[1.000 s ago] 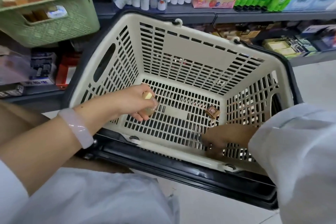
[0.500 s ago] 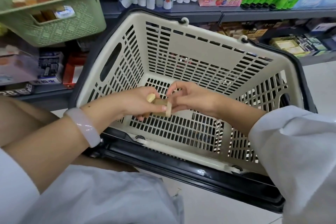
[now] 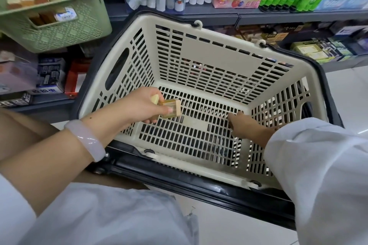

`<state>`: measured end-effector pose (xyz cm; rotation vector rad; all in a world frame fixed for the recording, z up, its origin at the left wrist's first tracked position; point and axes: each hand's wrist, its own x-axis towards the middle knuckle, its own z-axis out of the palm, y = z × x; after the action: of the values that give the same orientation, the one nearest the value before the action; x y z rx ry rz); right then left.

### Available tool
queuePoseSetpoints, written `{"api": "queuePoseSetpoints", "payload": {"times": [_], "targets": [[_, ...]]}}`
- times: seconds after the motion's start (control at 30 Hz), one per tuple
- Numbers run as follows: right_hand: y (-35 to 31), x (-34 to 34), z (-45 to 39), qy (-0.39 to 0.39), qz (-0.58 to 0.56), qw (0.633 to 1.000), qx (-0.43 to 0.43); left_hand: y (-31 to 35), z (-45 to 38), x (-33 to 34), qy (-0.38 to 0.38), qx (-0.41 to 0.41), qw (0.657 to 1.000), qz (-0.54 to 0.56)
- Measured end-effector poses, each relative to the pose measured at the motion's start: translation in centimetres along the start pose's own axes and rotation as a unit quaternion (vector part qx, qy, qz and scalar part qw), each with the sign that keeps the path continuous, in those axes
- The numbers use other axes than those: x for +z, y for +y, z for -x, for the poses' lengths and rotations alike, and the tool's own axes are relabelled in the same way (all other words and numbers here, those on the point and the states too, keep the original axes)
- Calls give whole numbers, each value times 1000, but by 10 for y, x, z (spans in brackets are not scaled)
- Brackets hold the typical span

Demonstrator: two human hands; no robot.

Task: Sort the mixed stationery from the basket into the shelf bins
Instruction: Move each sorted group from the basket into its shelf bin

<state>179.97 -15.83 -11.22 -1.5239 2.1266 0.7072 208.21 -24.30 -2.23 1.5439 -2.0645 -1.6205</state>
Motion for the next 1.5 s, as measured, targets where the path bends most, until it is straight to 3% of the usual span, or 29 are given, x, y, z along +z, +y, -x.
{"api": "queuePoseSetpoints", "payload": {"times": [0.1, 0.17, 0.2, 0.27, 0.37, 0.43, 0.57, 0.77, 0.97, 1.1, 1.2, 1.33, 1.5], "targets": [[-13, 1, 1, 52, -16, 998, -42, 0, 1, 1, 0, -2, 1000, -4], [-31, -18, 5, 52, -188, 976, -102, 2, 1, 0, 10, 3, 1000, 7], [-44, -33, 11, 32, -324, 936, -132, 3, 2, 0, 25, 7, 999, 21], [-70, -69, 26, -8, -550, 812, -195, 5, 4, -3, 75, 13, 994, 79], [-100, -112, 45, -54, -711, 647, -269, 7, 10, -15, 132, 16, 973, 187], [-116, -129, 54, -73, -749, 594, -284, 10, 16, -28, 139, 12, 957, 254], [-140, -149, 62, -61, -765, 566, -301, 15, 29, -58, 145, 24, 932, 331], [-187, -188, 73, 16, -728, 589, -350, 12, 48, -103, 156, 68, 913, 371], [-238, -228, 75, 1, -659, 625, -419, -8, 64, -157, 205, 88, 892, 393], [-270, -270, 67, 140, -600, 669, -415, -25, 70, -193, 245, 93, 884, 388], [-292, -299, 49, 229, -514, 742, -365, -36, 70, -210, 254, 96, 877, 397], [-314, -312, 20, 220, -326, 861, -323, -48, 68, -223, 219, 100, 877, 416], [-324, -315, 1, 183, -243, 902, -307, -56, 66, -235, 205, 111, 872, 431]]}}
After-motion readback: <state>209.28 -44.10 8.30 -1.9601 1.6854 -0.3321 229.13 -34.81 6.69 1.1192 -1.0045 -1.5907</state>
